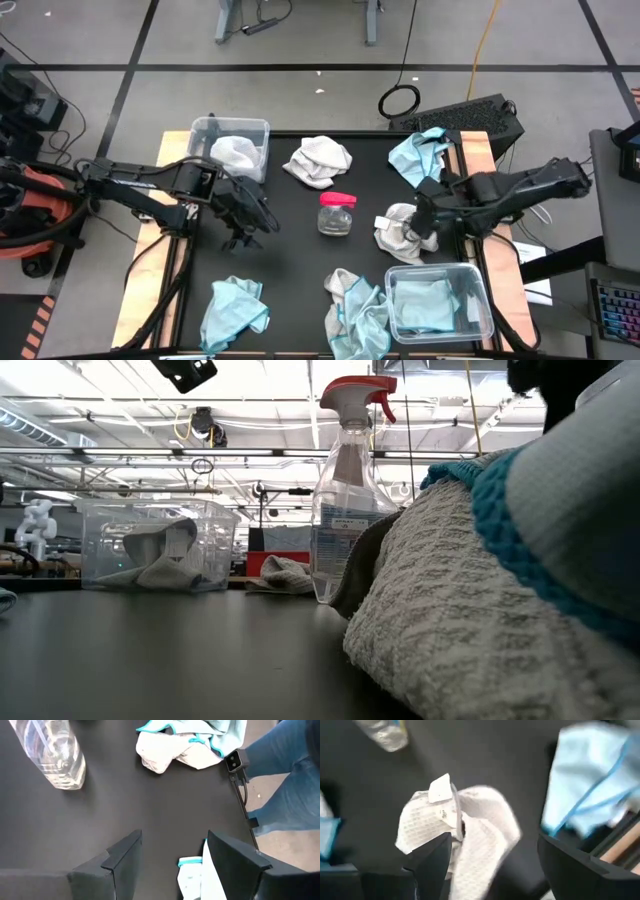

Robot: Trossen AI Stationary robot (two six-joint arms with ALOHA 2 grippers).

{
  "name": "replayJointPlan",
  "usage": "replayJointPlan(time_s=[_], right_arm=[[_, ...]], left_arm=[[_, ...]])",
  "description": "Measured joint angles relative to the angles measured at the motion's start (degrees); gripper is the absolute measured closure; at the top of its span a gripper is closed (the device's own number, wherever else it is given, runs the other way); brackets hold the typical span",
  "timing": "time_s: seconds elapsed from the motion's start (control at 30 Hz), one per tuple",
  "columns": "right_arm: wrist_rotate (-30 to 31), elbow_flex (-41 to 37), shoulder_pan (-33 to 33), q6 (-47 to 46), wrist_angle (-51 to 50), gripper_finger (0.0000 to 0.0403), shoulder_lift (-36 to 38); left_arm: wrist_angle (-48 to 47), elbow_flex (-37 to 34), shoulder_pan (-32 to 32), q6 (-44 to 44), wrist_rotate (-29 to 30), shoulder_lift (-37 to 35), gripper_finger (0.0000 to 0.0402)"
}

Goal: Sort microfiber towel by color & place in baskets
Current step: Put the gray towel into the top transparent bin

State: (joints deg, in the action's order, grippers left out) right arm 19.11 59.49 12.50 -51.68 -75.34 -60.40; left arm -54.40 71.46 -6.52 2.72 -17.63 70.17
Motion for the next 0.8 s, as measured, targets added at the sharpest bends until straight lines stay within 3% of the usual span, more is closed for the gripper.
replayJointPlan(time_s=[0.2, 0.8], right_arm=[[-8.55, -5.44, -3.59, -1.46, 10.47, 0.0119, -2.54], [-11.97, -6.19, -6.92, 1.73, 12.35, 0.0119, -20.45]], left_arm=[[-0.05, 0.0, 0.0, 0.0, 0.66, 0.0, 0.0171], [-0.17, 0.0, 0.0, 0.2, 1.03, 0.0, 0.0171]])
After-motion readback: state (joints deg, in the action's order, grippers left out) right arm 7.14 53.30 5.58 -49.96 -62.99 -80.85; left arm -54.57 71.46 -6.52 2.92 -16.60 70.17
